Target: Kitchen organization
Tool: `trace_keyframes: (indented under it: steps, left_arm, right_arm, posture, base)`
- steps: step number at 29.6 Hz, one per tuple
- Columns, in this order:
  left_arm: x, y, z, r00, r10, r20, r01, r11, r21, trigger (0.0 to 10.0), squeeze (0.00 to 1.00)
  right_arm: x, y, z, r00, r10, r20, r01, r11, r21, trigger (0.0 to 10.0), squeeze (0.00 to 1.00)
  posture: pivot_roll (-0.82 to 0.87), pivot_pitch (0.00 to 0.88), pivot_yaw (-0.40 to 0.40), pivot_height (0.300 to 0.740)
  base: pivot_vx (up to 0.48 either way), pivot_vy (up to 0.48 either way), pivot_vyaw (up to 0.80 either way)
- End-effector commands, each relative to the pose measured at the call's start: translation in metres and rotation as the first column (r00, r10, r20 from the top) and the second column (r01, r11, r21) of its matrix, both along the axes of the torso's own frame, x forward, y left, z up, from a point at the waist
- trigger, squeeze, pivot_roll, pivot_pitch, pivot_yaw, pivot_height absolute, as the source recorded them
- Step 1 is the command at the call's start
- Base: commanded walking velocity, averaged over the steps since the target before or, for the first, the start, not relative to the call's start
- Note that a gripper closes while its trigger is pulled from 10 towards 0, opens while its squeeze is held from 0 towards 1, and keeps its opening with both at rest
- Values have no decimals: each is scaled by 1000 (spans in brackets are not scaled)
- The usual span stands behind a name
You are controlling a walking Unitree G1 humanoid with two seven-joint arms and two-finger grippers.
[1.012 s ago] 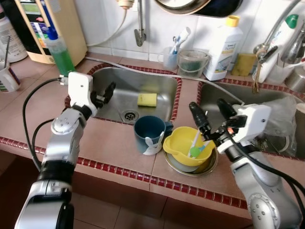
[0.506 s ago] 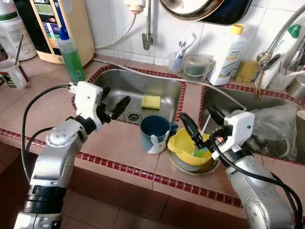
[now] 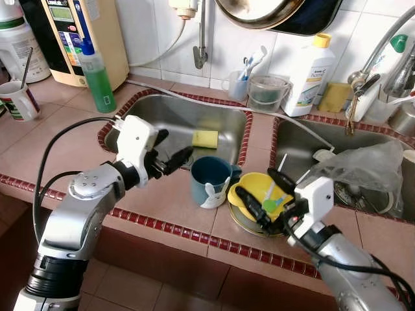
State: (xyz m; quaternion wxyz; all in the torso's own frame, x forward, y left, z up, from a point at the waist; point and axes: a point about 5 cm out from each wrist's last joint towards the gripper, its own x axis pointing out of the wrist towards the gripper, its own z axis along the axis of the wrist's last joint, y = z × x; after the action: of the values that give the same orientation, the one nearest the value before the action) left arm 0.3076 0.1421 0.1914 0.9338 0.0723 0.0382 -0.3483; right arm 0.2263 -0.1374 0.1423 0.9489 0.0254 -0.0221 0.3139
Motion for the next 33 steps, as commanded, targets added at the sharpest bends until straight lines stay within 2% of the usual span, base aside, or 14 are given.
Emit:
trace_keyframes:
  steps: [1, 6, 11, 17, 27, 33]
  left_arm:
    - [-1, -7, 9, 1000, -26, 16, 26, 999, 26, 10000, 0]
    - [2, -10, 0, 998, -18, -53, 20, 999, 48, 10000, 0]
    - [6, -26, 8, 996, -38, -74, 44, 996, 75, 10000, 0]
    - [6, -36, 12, 993, -63, -104, 73, 993, 91, 10000, 0]
    - [6, -49, 16, 981, -117, -154, 145, 971, 189, 10000, 0]
    - [10, -55, 12, 974, -84, -212, 128, 971, 203, 10000, 0]
  right_arm:
    - [-3, 2, 5, 1000, 16, 21, -16, 1000, -11, 10000, 0]
    - [-5, 3, 2, 1000, 12, 17, -11, 1000, -10, 10000, 0]
    - [-9, 7, 8, 1000, 17, 17, -17, 1000, 2, 10000, 0]
    - [-10, 10, 10, 1000, 22, 21, -22, 1000, 10, 10000, 0]
    - [-12, 11, 12, 1000, 11, 17, -11, 1000, 17, 10000, 0]
    - [-14, 14, 14, 1000, 6, 19, -6, 1000, 27, 10000, 0]
  posture:
    - [15, 0, 4, 740]
    - [4, 0, 11, 740]
    - [-4, 0, 16, 740]
    - [-7, 0, 21, 740]
    - [-13, 0, 35, 740]
    - [-21, 0, 46, 740]
  base:
    - [0, 0, 0]
    - [0, 0, 0]
    - [0, 0, 0]
    - [0, 0, 0]
    - [0, 0, 0]
    - [0, 0, 0]
